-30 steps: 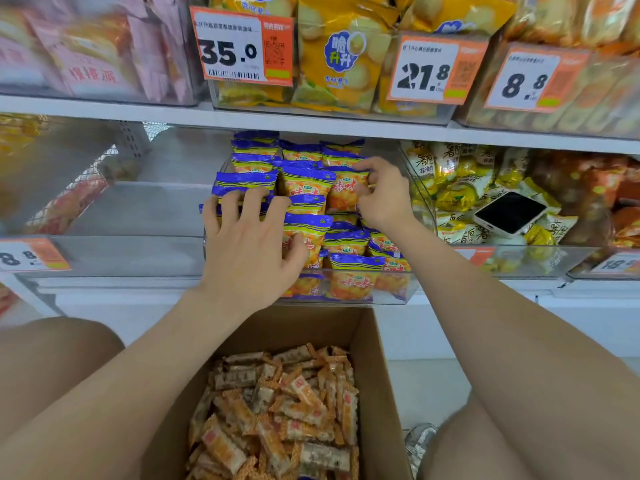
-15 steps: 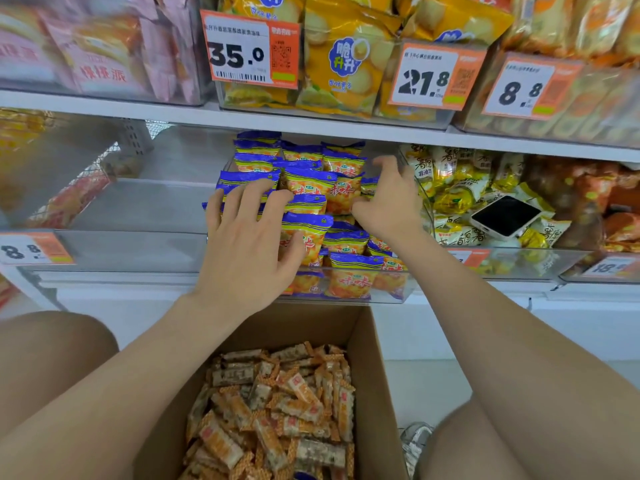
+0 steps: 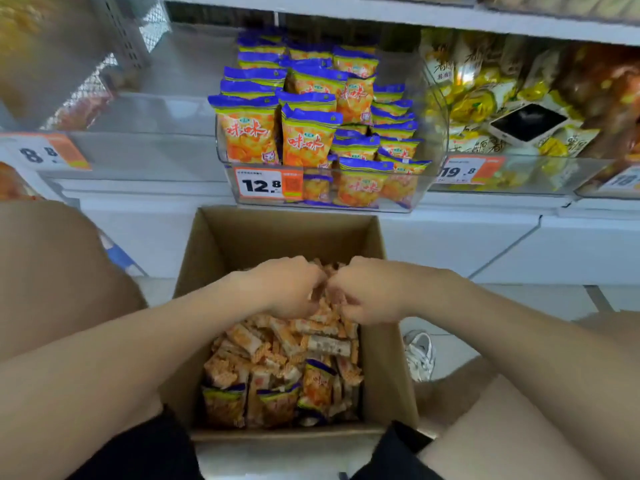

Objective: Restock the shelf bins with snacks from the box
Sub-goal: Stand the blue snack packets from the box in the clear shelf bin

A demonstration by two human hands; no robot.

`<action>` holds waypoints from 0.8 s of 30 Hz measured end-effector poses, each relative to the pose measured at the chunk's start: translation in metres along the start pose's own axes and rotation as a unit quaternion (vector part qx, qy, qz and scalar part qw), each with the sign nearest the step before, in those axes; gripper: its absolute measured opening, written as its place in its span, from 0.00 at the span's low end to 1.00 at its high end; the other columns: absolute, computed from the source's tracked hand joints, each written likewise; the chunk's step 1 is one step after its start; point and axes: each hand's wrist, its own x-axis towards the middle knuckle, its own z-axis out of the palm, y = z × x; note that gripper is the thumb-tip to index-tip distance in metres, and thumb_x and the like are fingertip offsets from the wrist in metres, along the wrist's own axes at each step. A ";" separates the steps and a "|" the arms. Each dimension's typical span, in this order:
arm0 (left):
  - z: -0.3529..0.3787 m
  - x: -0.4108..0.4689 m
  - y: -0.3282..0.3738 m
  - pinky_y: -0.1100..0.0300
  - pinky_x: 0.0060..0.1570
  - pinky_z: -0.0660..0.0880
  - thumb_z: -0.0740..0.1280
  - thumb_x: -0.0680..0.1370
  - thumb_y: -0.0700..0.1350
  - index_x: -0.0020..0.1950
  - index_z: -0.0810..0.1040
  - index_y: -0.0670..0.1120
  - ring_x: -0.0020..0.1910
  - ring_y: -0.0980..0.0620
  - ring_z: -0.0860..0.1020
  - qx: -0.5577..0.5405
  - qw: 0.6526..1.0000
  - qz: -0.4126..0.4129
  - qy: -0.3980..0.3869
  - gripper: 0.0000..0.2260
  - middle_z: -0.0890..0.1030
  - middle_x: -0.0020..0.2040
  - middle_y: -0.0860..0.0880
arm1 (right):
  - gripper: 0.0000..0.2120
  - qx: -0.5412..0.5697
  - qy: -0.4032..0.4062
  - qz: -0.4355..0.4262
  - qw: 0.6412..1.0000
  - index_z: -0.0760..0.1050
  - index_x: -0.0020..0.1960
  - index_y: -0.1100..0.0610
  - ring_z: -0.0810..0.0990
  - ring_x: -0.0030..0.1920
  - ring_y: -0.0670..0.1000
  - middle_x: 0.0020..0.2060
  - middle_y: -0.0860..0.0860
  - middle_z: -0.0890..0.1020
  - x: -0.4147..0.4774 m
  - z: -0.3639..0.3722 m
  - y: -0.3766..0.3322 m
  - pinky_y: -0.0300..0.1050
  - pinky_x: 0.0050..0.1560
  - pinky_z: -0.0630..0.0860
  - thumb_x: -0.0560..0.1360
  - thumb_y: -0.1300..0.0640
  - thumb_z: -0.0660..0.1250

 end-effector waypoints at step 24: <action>0.104 0.051 -0.008 0.50 0.40 0.77 0.74 0.80 0.49 0.51 0.78 0.45 0.41 0.48 0.77 -0.239 0.949 -0.089 -0.183 0.09 0.80 0.45 0.46 | 0.10 -0.080 -0.028 0.099 0.992 0.70 0.41 0.52 0.76 0.37 0.53 0.39 0.52 0.73 0.029 0.027 0.027 0.48 0.32 0.72 0.79 0.61 0.65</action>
